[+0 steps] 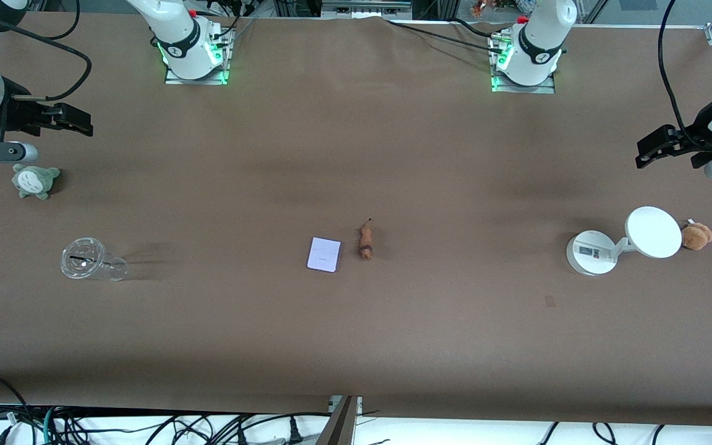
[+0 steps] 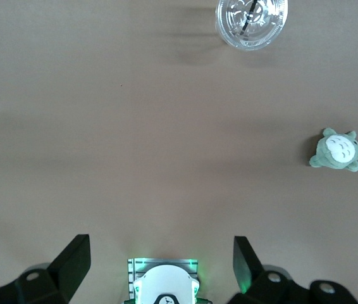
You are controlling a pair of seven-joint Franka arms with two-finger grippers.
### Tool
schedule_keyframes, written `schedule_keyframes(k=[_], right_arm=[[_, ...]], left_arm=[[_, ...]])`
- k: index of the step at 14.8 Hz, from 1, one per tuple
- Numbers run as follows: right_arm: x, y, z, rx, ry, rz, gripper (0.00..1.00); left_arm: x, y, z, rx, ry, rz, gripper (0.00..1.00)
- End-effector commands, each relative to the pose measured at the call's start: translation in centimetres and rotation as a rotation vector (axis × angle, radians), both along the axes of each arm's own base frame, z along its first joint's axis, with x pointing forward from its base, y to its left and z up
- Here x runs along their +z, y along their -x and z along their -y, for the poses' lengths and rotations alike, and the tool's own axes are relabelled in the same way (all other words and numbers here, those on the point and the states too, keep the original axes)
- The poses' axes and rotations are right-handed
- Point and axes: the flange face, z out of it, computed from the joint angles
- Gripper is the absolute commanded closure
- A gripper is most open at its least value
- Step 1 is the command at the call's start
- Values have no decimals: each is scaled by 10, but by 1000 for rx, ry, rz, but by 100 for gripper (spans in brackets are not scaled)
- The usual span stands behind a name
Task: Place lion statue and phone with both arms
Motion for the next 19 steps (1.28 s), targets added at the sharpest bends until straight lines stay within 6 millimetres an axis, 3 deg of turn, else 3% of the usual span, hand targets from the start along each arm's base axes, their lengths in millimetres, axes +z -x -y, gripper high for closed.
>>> schedule_keyframes(k=[1,9,12,15,19], right_arm=[[3,2,-5,-14,-10,-2,0],[2,2,-4,-14,-11,-4,0],[2,3,-4,-16,-10,-4,0],[2,3,-4,-14,-10,-5,0],[2,3,-5,-13,-10,-5,0]], left_arm=[[5,0,-2,-14,-5,4,0],[0,7,10,-26,20,-55,0],[-12,4,22,22,113,-69,0],[-41,-9,71,92,120,-106,0],[-111,-8,138,174,118,-88,0]])
